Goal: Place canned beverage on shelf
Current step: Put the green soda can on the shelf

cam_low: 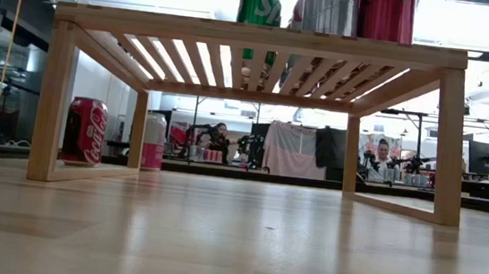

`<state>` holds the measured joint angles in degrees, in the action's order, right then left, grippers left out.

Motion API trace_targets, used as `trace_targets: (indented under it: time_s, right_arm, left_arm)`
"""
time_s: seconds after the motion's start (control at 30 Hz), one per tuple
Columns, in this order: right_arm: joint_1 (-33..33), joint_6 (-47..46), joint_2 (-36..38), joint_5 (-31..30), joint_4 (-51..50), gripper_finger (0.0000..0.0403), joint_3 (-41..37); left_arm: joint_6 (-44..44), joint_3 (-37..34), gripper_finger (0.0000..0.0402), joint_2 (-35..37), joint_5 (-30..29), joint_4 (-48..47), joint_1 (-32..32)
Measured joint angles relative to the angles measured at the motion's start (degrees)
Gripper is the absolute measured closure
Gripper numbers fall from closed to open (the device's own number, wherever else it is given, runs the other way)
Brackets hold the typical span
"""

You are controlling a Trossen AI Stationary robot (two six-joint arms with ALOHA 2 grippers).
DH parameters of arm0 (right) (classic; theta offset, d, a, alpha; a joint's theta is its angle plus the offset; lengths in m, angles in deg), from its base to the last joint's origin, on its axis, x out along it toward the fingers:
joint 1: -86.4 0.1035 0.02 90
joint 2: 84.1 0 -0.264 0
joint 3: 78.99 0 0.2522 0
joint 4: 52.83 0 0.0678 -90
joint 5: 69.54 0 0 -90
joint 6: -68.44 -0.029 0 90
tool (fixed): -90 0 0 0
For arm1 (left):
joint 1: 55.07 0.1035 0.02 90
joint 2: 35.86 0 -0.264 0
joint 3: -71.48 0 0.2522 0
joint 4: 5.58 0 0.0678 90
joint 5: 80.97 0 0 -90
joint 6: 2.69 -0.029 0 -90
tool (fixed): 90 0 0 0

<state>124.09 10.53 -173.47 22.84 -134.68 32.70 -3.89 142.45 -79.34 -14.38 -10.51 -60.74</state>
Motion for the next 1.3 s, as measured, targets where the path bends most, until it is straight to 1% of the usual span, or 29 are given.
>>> trace_targets:
  time_s: [0.07,0.13,0.23,0.3,0.43,0.53,0.67,0.8,0.97,1.13,1.3]
  right_arm:
    - [-1.96,5.60,0.05,-5.67,0.02,0.0113,5.83]
    - [-4.56,10.72,0.07,-11.75,-0.09,0.0113,11.06]
    - [-8.61,18.94,0.13,-19.40,0.85,0.0113,17.21]
    - [-11.38,25.28,0.20,-21.90,2.80,0.0113,19.65]
    - [-16.91,35.18,0.18,-20.44,6.92,0.0113,21.27]
    - [-20.44,40.62,-0.67,-17.35,9.66,0.0113,21.27]
    - [-23.60,46.08,-3.71,-13.83,11.37,0.0113,21.25]
    - [-25.28,50.15,-7.17,-11.62,11.62,0.0113,21.20]
    - [-26.50,53.21,-9.70,-9.31,12.39,0.0113,21.18]
    - [-26.92,55.58,-9.97,-8.09,13.72,0.0113,21.18]
    - [-27.76,57.57,-9.99,-7.65,17.27,0.0113,21.31]
  left_arm:
    - [0.05,0.00,0.0051,-0.27,0.14,-0.07,0.01]
    - [0.59,0.00,0.0051,-0.78,1.66,-0.07,0.00]
    - [3.31,0.02,0.0051,-2.27,6.52,0.23,-0.02]
    - [6.75,0.20,0.0051,-3.74,9.75,0.50,-0.02]
    - [13.38,3.99,0.0051,-8.02,16.42,-2.23,-0.02]
    - [14.63,8.48,0.0051,-12.39,20.42,-7.93,-0.02]
    - [15.76,14.77,0.0051,-18.01,22.58,-19.18,-0.54]
    - [16.17,19.15,0.0051,-22.73,24.32,-27.56,-0.92]
    - [17.64,20.39,0.0051,-26.38,24.93,-32.62,-1.59]
    - [20.25,20.41,0.0050,-28.66,25.64,-37.33,-1.90]
    - [21.59,20.41,0.0050,-30.30,28.00,-38.47,-1.92]
